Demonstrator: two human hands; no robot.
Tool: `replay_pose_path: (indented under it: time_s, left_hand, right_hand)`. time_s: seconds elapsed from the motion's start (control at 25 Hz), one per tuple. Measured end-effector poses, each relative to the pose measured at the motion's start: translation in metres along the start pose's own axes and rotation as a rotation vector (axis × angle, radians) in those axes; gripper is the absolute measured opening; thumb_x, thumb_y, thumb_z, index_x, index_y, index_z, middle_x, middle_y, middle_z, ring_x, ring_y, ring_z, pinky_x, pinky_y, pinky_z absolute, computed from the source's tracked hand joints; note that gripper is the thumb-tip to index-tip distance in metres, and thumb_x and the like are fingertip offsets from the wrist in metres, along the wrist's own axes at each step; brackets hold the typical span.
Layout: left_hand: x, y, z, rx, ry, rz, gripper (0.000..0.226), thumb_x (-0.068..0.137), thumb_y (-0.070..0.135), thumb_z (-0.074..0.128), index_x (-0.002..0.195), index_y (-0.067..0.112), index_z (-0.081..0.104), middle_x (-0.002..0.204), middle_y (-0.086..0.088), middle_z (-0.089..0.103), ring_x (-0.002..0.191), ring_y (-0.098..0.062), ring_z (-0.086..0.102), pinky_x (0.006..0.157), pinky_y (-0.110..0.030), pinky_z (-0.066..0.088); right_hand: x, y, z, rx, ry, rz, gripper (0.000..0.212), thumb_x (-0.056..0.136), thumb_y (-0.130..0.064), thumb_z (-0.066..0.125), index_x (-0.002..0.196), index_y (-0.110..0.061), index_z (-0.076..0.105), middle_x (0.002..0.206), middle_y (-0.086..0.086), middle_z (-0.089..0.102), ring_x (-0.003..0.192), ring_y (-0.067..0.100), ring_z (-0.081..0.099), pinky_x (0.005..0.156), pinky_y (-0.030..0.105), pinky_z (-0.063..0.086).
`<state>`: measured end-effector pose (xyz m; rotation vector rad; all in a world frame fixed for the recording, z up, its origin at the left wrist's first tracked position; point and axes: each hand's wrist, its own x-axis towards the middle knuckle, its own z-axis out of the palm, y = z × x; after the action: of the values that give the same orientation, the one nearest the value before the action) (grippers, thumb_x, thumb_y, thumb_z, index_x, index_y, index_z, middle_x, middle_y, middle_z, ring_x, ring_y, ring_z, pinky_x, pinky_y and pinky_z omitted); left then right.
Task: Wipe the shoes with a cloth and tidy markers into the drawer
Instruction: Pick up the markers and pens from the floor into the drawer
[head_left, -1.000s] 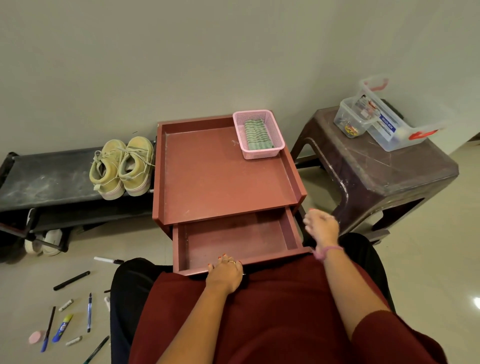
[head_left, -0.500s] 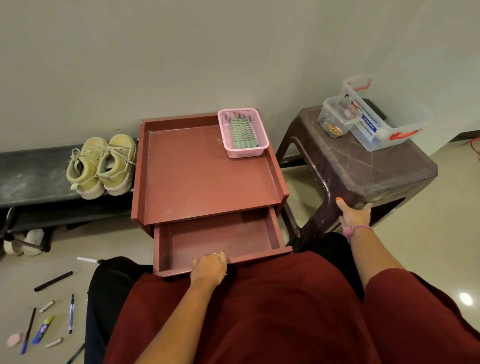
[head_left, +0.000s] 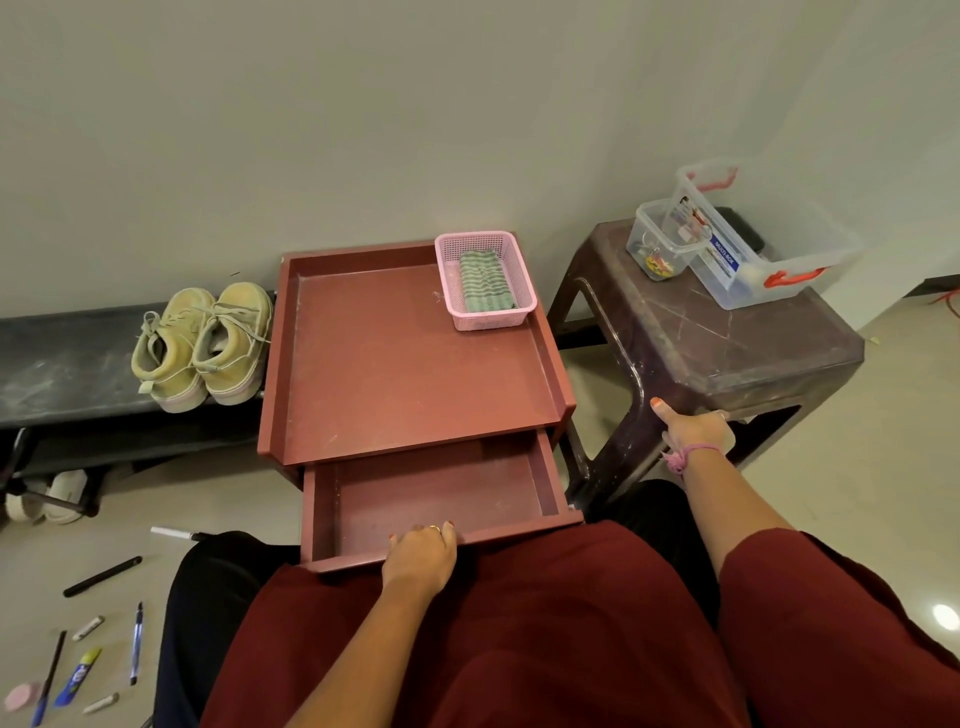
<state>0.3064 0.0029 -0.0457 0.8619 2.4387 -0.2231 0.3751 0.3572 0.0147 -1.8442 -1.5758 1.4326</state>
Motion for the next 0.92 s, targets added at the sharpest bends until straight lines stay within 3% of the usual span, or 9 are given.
replay_pose_path:
  time_s: [0.12,0.24,0.4,0.52,0.68,0.76,0.88,0.92]
  left_hand:
    - [-0.001,0.0,0.0,0.026,0.013,0.007,0.046,0.098,0.004,0.031,0.144,0.007,0.031,0.131,-0.017,0.054,0.119,-0.035,0.052,0.104,-0.051,0.037]
    - [-0.003,-0.001,-0.001,0.024,0.016,-0.003,0.046,0.098,0.004,0.031,0.145,0.005,0.03,0.13,-0.018,0.054,0.119,-0.036,0.051,0.103,-0.052,0.037]
    - [-0.006,0.0,0.001,-0.111,0.044,-0.052,0.042,0.098,0.003,0.031,0.14,0.003,0.036,0.126,-0.018,0.057,0.114,-0.035,0.055,0.1,-0.051,0.04]
    - [-0.01,0.0,-0.002,-0.203,0.042,-0.093,0.037,0.097,0.003,0.03,0.132,0.004,0.042,0.123,-0.017,0.059,0.11,-0.035,0.057,0.097,-0.05,0.042]
    - [-0.015,-0.002,-0.006,-0.352,0.017,-0.139,0.035,0.1,0.008,0.029,0.132,0.006,0.044,0.121,-0.015,0.06,0.11,-0.033,0.057,0.097,-0.048,0.042]
    - [-0.017,-0.008,-0.011,-0.471,0.012,-0.177,0.035,0.103,0.015,0.027,0.129,0.007,0.048,0.12,-0.014,0.061,0.108,-0.032,0.057,0.093,-0.044,0.043]
    - [-0.023,-0.019,-0.018,-0.645,0.051,-0.208,0.036,0.101,0.009,0.032,0.136,0.003,0.04,0.122,-0.018,0.057,0.107,-0.034,0.057,0.088,-0.041,0.044]
    - [-0.026,-0.024,-0.024,-0.706,0.083,-0.212,0.033,0.102,0.013,0.032,0.128,0.003,0.048,0.117,-0.017,0.059,0.105,-0.034,0.058,0.087,-0.041,0.044]
  right_hand:
    - [-0.007,-0.007,0.017,0.068,-0.095,0.035,0.096,0.081,-0.03,0.074,0.147,0.002,0.012,0.14,0.02,0.047,0.126,0.037,0.049,0.092,0.048,0.049]
    - [-0.007,-0.012,0.029,0.081,-0.078,0.015,0.105,0.082,-0.027,0.074,0.148,0.005,-0.002,0.146,0.021,0.039,0.134,0.033,0.04,0.11,0.043,0.035]
    - [-0.005,-0.01,0.032,-0.016,-0.078,0.019,0.093,0.082,-0.031,0.073,0.145,0.007,0.018,0.14,0.021,0.047,0.126,0.034,0.049,0.093,0.041,0.049]
    - [-0.006,-0.001,0.034,-0.004,0.022,0.006,0.091,0.079,-0.029,0.076,0.143,0.004,0.02,0.136,0.02,0.051,0.122,0.034,0.052,0.101,0.042,0.045]
    - [-0.023,-0.003,0.051,0.113,-0.025,0.045,0.074,0.078,-0.031,0.076,0.132,0.002,0.038,0.119,0.014,0.059,0.104,0.029,0.06,0.093,0.041,0.05]
    - [-0.038,0.0,0.065,0.166,-0.08,0.09,0.068,0.078,-0.032,0.075,0.127,0.002,0.041,0.105,0.011,0.054,0.086,0.023,0.058,0.08,0.037,0.051]
    - [-0.072,0.008,0.099,0.191,-0.224,0.089,0.037,0.082,-0.023,0.07,0.105,-0.005,0.048,0.096,0.009,0.055,0.06,0.015,0.058,0.056,0.028,0.051]
    - [-0.086,0.008,0.111,0.224,-0.231,0.063,0.037,0.081,-0.02,0.072,0.106,-0.006,0.048,0.102,0.01,0.058,0.067,0.016,0.061,0.063,0.03,0.054]
